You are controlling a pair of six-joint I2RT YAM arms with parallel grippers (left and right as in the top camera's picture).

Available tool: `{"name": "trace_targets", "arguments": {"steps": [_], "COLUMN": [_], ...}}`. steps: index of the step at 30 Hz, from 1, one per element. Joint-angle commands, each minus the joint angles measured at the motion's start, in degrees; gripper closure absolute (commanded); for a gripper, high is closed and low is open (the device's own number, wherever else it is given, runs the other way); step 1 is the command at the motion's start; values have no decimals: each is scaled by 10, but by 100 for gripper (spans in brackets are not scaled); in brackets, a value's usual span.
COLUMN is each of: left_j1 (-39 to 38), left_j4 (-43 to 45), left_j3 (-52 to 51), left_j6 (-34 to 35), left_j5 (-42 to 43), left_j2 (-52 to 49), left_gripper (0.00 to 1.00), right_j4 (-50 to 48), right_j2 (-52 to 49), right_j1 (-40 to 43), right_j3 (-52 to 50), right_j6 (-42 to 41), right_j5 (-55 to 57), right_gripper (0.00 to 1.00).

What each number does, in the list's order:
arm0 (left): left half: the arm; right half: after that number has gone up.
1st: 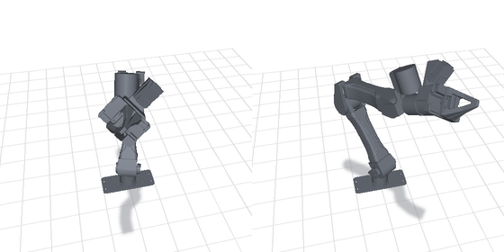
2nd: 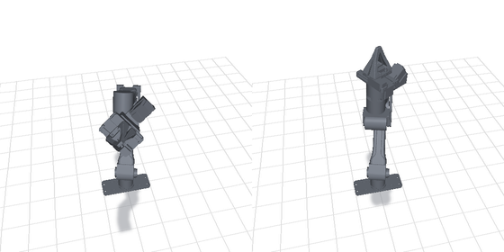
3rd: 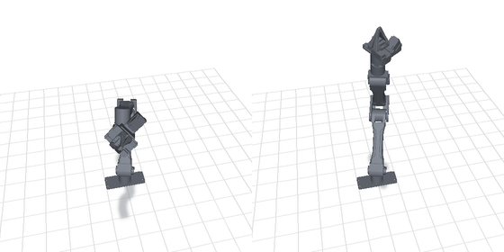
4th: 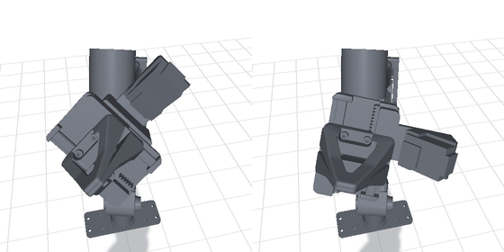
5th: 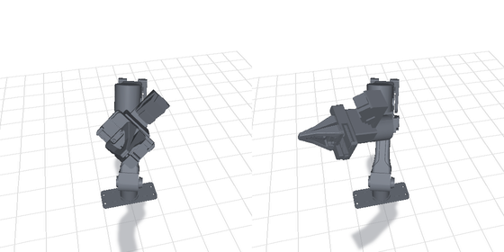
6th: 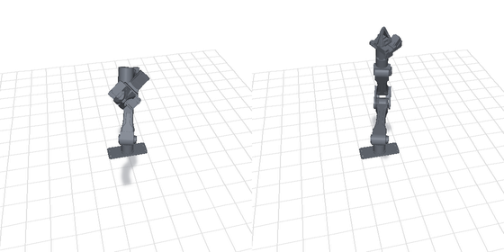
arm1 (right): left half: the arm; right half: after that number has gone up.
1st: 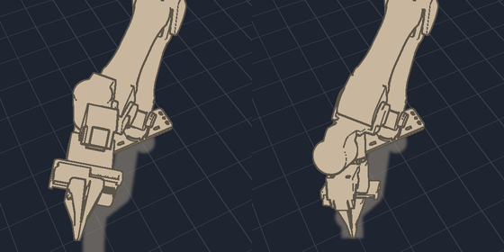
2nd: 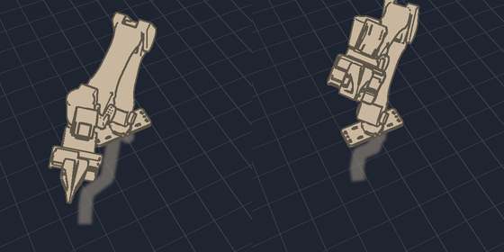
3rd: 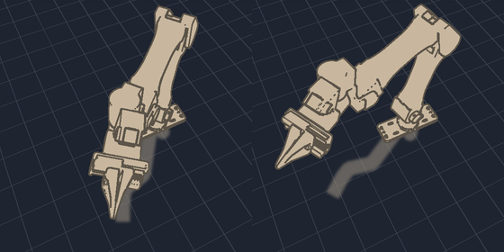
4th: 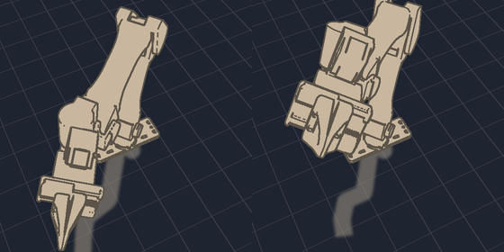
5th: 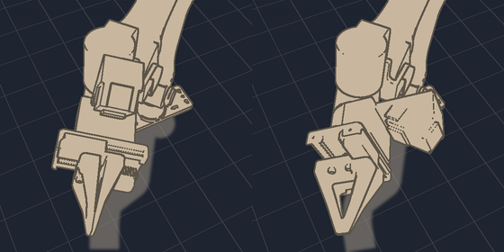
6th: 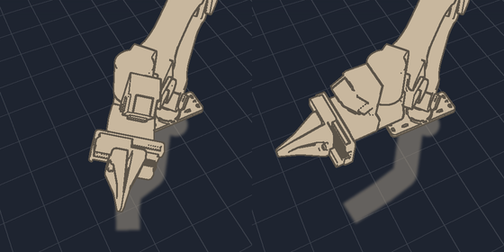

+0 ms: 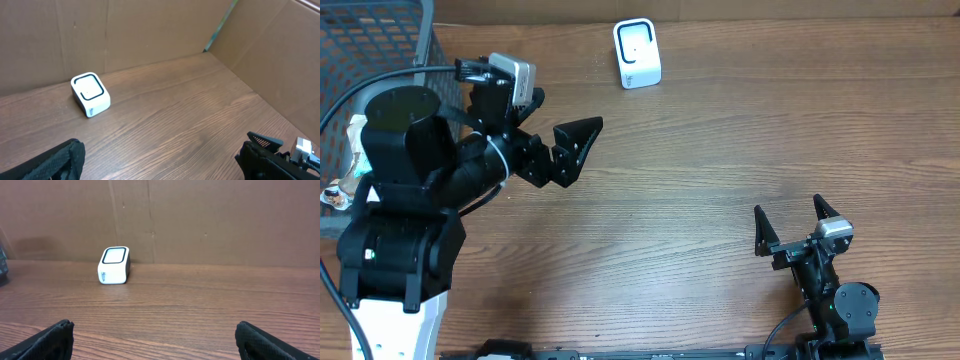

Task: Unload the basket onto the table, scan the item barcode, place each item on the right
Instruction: 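Raise the left arm and swing the left gripper over the basket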

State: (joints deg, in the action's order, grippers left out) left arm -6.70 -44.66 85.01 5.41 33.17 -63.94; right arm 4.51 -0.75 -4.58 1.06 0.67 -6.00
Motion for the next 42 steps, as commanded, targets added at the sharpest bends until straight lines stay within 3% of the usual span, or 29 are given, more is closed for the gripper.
{"name": "trace_targets", "arguments": {"steps": [1, 21, 28, 33, 36, 42], "left_j1": [-1, -1, -1, -1, -1, -1], "left_j4": [-13, -48, -60, -72, -84, -98], "left_j3": [18, 17, 17, 17, 17, 17], "left_j6": [0, -12, -12, -12, -11, -11], "left_j5": [14, 9, 9, 9, 9, 9], "left_j2": [-8, -17, -34, -61, -77, -112], "left_gripper": [0, 0, 19, 49, 62, 73], "right_j4": [-2, -2, -2, -2, -2, -2], "right_j2": [6, 6, 6, 6, 6, 6], "right_j1": [1, 1, 1, 1, 1, 1], "right_j3": [-6, -6, -6, -6, -6, -6], "right_j6": [2, 2, 2, 2, 2, 2], "right_j5": [1, 1, 1, 1, 1, 1], "right_gripper": [0, 0, 0, 0, 0, 0]}}
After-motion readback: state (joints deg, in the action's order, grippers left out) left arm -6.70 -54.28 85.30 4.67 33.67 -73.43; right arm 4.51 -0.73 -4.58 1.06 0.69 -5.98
